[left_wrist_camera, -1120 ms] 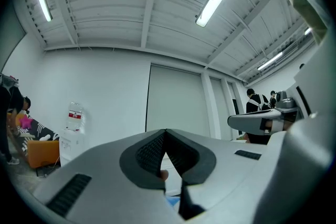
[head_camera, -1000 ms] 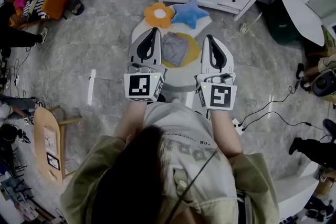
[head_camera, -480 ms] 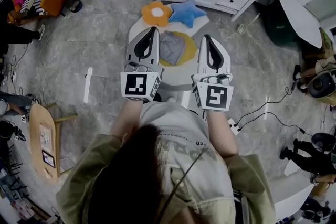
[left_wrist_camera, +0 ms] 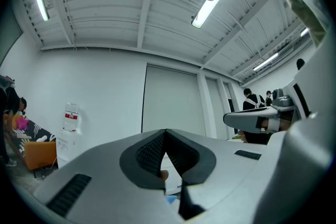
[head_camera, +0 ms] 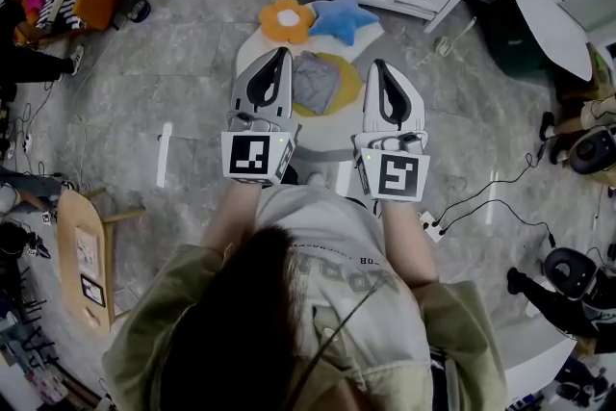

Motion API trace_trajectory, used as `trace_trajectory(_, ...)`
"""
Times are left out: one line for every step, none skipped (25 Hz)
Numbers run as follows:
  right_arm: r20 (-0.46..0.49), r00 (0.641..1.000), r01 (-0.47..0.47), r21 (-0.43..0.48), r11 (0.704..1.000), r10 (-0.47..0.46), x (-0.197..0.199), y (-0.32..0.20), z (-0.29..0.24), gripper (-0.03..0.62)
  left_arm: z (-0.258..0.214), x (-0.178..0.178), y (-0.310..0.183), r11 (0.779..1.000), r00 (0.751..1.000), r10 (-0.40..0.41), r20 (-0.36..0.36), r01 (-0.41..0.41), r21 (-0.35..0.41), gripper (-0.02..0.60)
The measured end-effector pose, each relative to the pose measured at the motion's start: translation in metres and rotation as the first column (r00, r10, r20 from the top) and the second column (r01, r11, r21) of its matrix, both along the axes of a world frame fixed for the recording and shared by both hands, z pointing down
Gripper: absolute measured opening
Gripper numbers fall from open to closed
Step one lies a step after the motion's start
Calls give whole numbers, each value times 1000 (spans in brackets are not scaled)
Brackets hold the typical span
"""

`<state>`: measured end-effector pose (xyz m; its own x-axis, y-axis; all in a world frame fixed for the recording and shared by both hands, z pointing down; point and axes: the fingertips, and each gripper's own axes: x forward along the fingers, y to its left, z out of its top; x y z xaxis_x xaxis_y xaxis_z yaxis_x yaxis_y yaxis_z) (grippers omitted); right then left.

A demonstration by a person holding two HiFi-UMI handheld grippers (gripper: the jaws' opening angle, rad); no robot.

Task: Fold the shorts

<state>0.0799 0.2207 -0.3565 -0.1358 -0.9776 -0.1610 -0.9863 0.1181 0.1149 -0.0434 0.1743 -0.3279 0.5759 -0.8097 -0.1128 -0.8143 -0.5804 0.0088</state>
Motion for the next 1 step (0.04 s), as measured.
trace_trajectory(-9,1000,2,-5,1000,-2,0,1,2,0,0,0,1,1000,1000,1,2,-1,1,10)
